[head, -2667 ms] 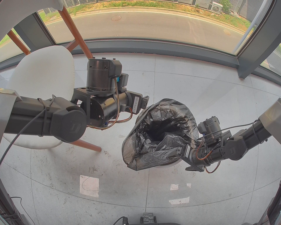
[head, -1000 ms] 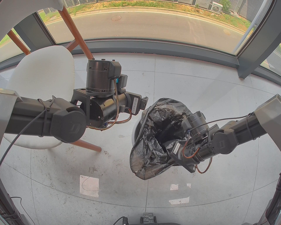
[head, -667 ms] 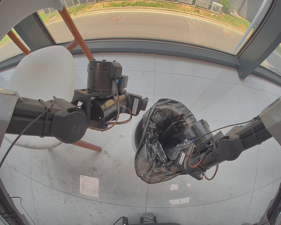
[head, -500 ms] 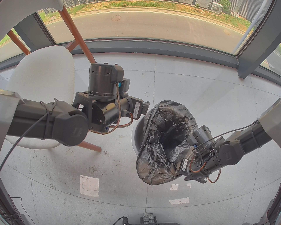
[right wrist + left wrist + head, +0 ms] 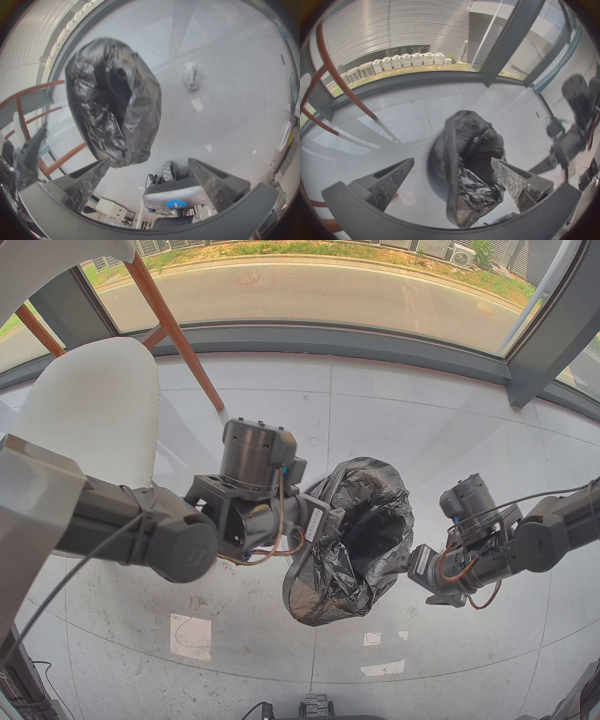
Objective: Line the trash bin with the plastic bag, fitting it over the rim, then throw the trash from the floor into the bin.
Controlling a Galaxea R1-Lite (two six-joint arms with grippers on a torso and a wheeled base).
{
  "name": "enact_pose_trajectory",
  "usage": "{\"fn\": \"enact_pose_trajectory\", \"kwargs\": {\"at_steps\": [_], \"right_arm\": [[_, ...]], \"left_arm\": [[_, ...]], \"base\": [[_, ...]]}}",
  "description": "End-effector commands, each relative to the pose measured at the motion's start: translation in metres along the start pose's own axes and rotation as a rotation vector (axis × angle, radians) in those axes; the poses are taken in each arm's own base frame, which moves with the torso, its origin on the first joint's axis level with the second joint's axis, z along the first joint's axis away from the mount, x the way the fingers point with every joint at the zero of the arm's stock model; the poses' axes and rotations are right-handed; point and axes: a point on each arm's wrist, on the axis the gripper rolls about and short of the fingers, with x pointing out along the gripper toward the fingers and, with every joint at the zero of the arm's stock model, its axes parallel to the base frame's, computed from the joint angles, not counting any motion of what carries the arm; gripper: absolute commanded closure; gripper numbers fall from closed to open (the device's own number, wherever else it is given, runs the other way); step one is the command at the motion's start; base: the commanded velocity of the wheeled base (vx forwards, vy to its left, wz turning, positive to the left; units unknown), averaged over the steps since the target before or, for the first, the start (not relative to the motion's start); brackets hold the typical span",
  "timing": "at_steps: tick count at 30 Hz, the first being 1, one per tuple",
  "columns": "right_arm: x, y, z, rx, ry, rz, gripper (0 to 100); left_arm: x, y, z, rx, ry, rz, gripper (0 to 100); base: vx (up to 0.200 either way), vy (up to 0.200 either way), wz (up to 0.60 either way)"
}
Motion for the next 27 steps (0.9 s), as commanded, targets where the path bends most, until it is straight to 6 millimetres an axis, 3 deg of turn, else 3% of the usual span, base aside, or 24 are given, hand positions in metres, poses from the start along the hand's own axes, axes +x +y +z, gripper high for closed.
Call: {"fn": "enact_pose_trajectory", "kwargs": {"at_steps": [1,8,18,19,27], "right_arm": [[-0.029,-0.003,0.01,0.03,-0.061,0.058,0],[-0.046,-0.008,0.006,0.027,-0.081,0.085,0],[-0.049,-0.008,0.006,0.025,-0.086,0.096,0],[-0.05,-0.008,0.006,0.025,-0.087,0.097,0],[-0.054,-0.013,0.0,0.023,-0.083,0.095,0]], "left_arm": [[0.028,-0.017,-0.03,0.026,0.093,-0.035,0],[0.051,-0.022,-0.034,0.037,0.094,-0.031,0],[0.076,-0.022,-0.04,0.031,0.096,-0.007,0],[0.08,-0.018,-0.039,0.028,0.091,0.02,100],[0.083,-0.014,-0.019,0.018,0.029,0.047,100]], "base": [[0.0,0.0,0.0],[0.0,0.0,0.0],[0.0,0.0,0.0],[0.0,0.0,0.0],[0.0,0.0,0.0]]}}
